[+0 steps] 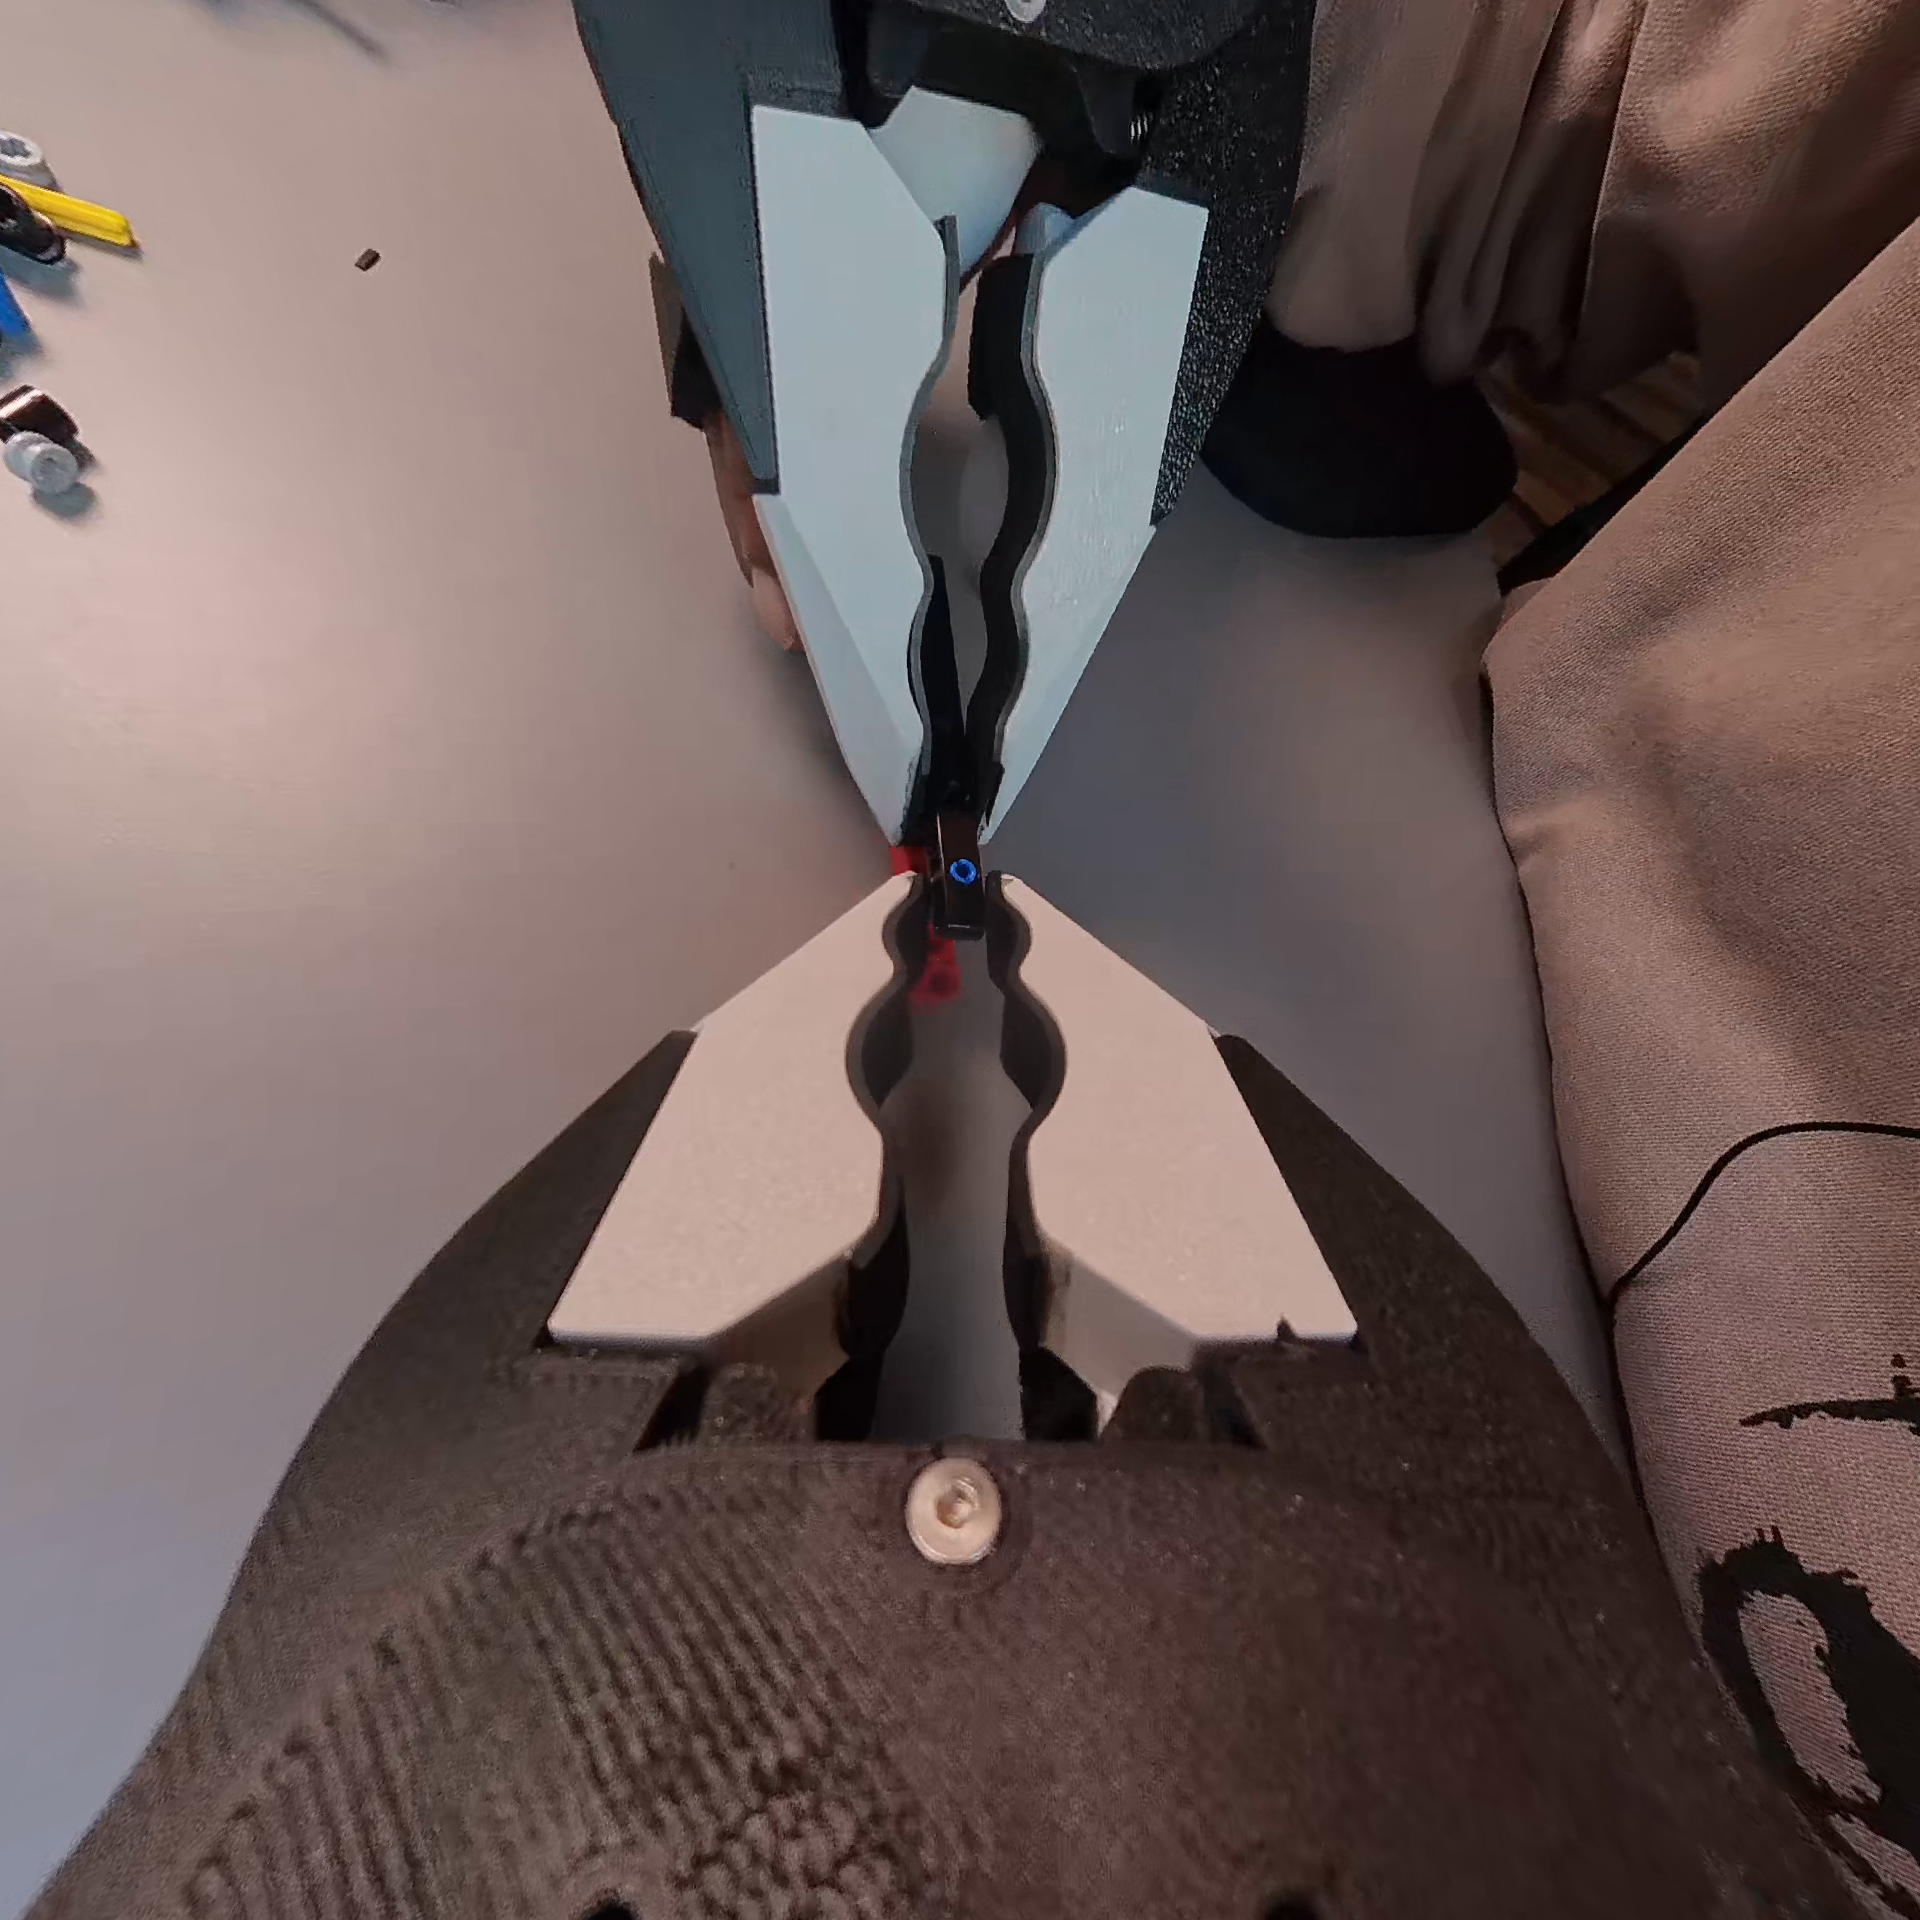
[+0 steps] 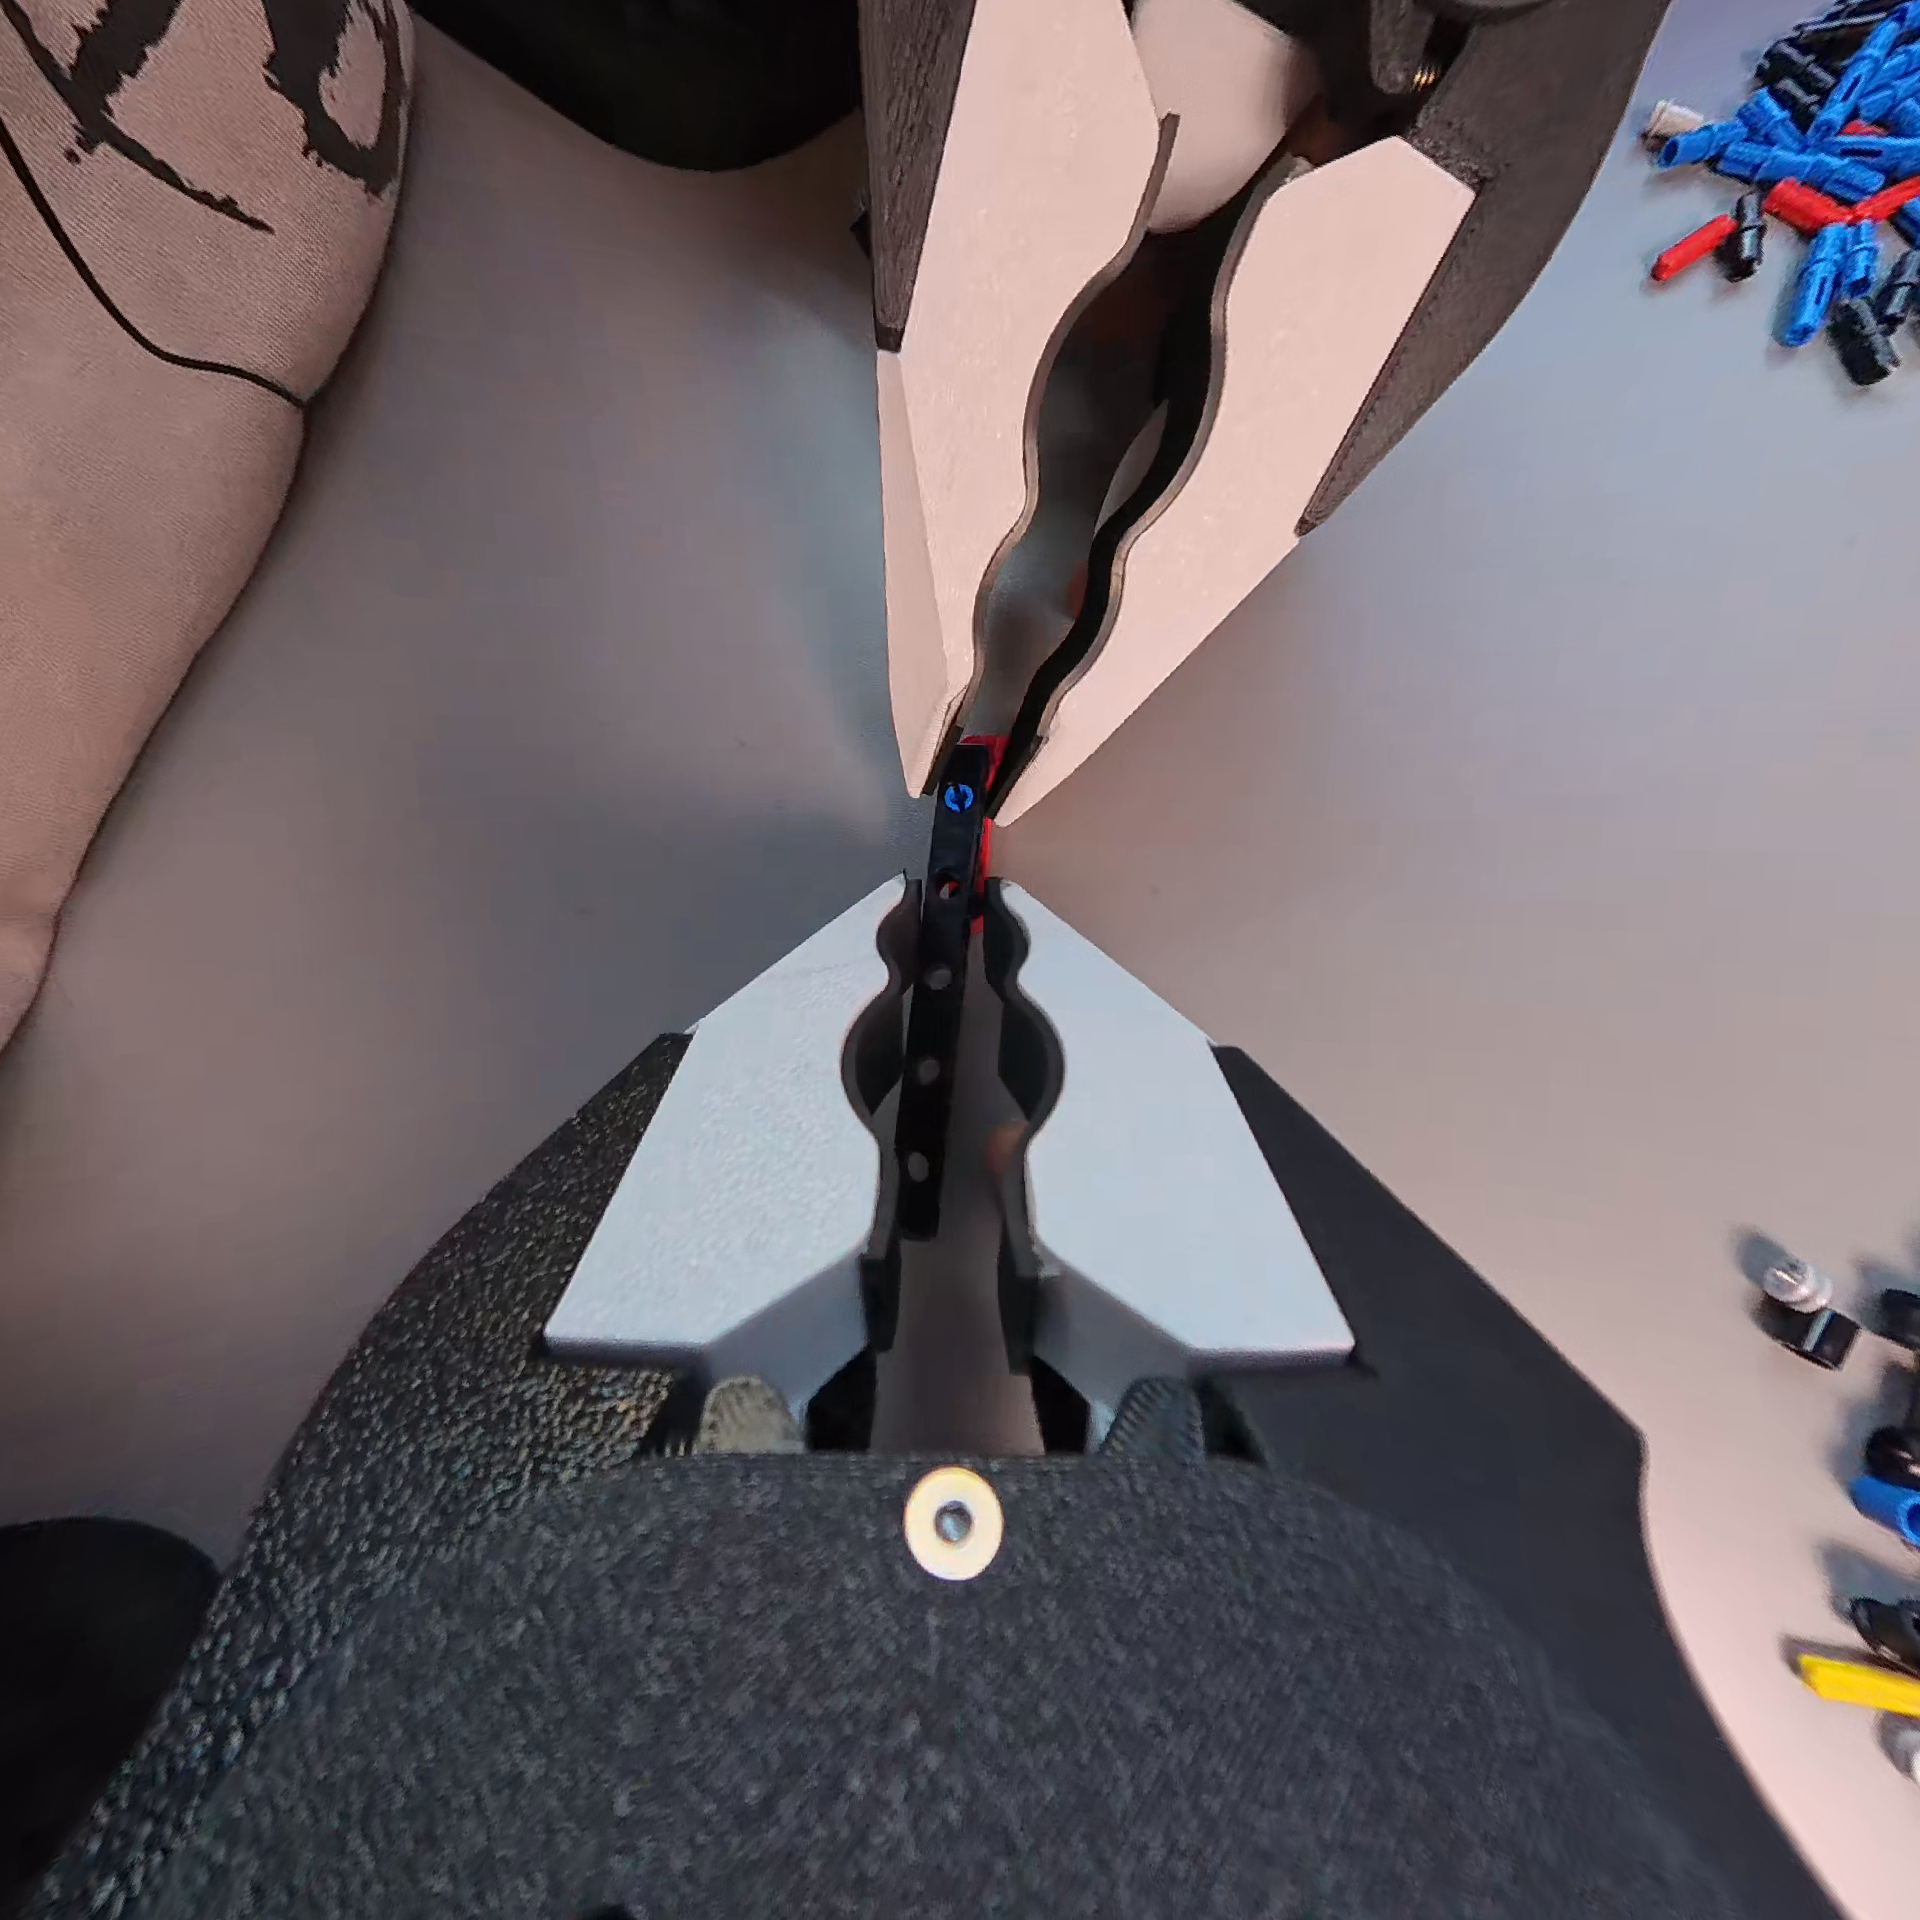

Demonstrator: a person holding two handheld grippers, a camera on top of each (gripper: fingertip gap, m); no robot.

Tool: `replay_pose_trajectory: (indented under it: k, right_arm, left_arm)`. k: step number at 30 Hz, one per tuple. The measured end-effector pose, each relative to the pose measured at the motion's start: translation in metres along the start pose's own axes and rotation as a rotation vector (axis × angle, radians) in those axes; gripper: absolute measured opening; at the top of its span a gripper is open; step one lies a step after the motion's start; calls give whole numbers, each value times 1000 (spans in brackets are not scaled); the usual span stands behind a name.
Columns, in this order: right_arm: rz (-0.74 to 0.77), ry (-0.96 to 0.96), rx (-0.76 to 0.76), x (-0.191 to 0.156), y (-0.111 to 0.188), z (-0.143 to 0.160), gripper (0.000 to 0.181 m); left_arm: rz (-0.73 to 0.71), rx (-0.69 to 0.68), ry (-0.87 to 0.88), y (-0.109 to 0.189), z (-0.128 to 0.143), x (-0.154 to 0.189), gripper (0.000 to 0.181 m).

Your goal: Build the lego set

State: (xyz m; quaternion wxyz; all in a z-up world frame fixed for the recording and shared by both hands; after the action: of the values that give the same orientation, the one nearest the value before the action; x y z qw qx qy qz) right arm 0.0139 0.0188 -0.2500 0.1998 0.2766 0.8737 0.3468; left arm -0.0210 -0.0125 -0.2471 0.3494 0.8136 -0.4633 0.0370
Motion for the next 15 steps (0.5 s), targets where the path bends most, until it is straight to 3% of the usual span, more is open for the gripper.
replay_pose_trajectory:
  k: [15]
  right_arm:
    - [136, 29, -51, -7, -3, -1, 7]
  left_arm:
    - [-58, -31, -63, -2, 3, 6, 9]
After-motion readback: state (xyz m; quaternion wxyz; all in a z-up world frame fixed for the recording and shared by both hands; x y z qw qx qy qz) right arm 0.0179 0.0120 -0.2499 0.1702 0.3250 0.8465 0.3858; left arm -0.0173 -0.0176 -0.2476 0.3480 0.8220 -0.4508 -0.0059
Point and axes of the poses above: each gripper's, where its closed fingertips meet, y back along the fingers, z out of its underside, x = y × z across the jaws, the point moved 3 cm from there along y, back along the fingers, and after that the axes turned 2 degrees about -y, right-handed, at the moved point
